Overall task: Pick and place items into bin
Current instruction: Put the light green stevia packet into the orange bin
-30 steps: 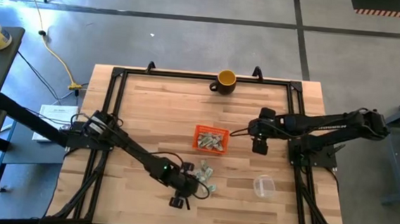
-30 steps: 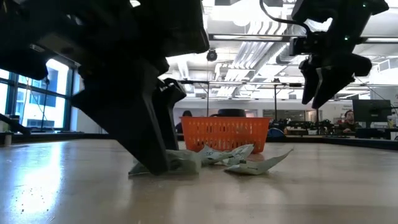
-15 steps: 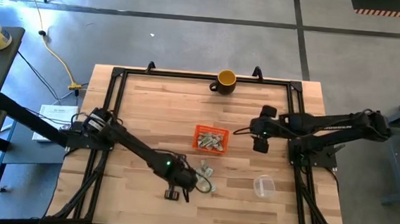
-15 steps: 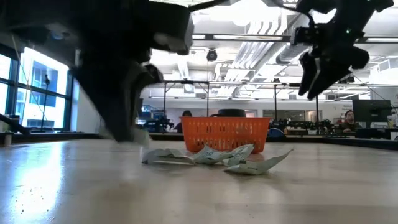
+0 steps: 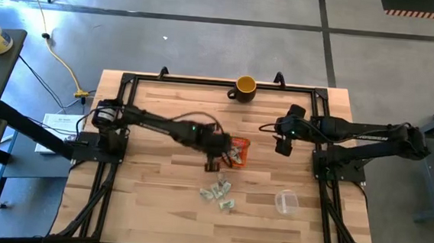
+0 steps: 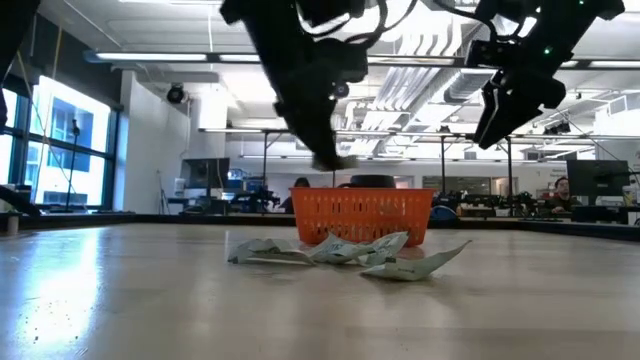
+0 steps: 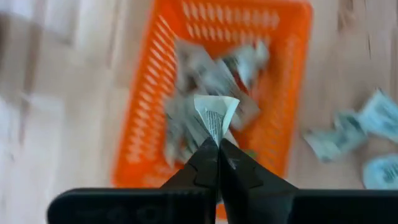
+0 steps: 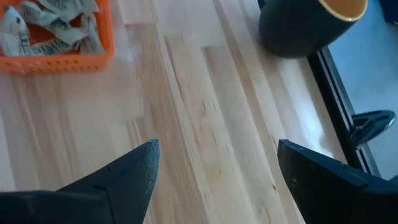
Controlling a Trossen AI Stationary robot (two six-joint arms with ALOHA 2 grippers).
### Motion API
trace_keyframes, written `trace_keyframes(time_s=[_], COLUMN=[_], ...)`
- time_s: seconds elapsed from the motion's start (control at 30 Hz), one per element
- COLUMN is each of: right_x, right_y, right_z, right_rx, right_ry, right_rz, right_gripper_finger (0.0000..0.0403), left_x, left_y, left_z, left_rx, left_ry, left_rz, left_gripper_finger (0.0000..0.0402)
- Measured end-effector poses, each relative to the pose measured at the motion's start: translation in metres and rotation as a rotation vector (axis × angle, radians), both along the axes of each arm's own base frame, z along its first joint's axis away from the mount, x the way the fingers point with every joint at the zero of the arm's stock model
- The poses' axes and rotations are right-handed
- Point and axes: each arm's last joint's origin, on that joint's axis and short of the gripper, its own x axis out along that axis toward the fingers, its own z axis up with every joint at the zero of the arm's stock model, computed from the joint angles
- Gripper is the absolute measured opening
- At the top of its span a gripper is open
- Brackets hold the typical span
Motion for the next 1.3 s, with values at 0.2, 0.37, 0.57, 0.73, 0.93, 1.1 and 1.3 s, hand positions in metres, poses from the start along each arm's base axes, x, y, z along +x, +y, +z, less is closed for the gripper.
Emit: trace_keyframes(time_s=[0.2, 0.37, 0.57, 0.73, 0.93, 1.1, 1.3], right_x=[-0.002, -0.001, -0.001, -0.002, -0.003, -0.003, -0.002], right_y=[0.0, 0.0, 0.0, 0.001, 0.003, 0.003, 0.011], right_z=[-0.001, -0.001, 0.0, -0.007, -0.022, -0.023, -0.024], right_rx=[0.013, 0.014, 0.008, 0.027, 0.061, 0.08, 0.207], right_ry=[0.017, 0.005, 0.001, 0.024, 0.035, 0.023, 0.007], right_rz=[-0.016, -0.019, -0.009, 0.028, 0.066, 0.044, 0.128], right_gripper_finger=[0.0317, 0.0317, 0.0317, 0.0317, 0.0317, 0.0317, 0.0317], left_x=[0.006, 0.007, -0.008, -0.031, -0.036, -0.028, -0.026], left_y=[0.016, 0.011, -0.019, -0.091, -0.155, -0.154, -0.146], left_z=[0.003, 0.004, 0.008, 0.008, -0.027, -0.048, -0.062], left_rx=[-0.062, -0.009, -0.084, -0.161, -0.201, -0.165, -0.14], left_ry=[-0.063, -0.079, 0.004, 0.094, 0.046, 0.056, 0.128], left_rz=[-0.039, -0.018, 0.017, -0.133, -0.319, -0.224, -0.2], left_gripper_finger=[0.0036, 0.015, 0.0287, 0.0311, 0.0273, 0.0244, 0.023])
